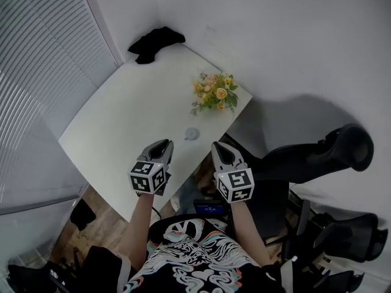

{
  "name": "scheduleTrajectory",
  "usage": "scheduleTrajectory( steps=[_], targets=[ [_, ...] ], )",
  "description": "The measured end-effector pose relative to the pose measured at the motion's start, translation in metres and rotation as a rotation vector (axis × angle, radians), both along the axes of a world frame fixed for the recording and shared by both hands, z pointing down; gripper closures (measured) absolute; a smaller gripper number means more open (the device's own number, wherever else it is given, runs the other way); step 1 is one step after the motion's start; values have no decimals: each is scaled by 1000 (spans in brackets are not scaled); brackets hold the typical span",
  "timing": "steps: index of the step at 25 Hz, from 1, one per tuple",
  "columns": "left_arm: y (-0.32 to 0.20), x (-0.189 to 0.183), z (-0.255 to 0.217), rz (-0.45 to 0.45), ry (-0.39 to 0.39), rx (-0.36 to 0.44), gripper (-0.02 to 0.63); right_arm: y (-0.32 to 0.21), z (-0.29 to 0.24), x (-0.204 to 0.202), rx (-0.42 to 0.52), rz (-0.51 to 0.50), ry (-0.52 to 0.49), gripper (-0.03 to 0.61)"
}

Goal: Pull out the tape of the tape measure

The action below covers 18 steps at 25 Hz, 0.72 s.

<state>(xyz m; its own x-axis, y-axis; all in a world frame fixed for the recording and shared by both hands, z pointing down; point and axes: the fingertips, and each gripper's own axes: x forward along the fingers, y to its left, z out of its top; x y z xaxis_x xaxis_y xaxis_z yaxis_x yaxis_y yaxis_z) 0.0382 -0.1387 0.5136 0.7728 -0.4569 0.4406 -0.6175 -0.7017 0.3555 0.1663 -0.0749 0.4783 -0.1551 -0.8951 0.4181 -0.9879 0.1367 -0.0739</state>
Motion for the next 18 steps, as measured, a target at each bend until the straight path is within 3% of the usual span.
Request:
scheduleTrajectory(
  steps=[9, 18],
  targets=[
    [-1, 23, 43, 95, -97, -44, 538, -20, 35, -1, -77, -49, 3, 575],
    [-2, 47, 79, 221, -214, -39, 538, -43, 71, -6, -156, -103, -10, 575]
  ],
)
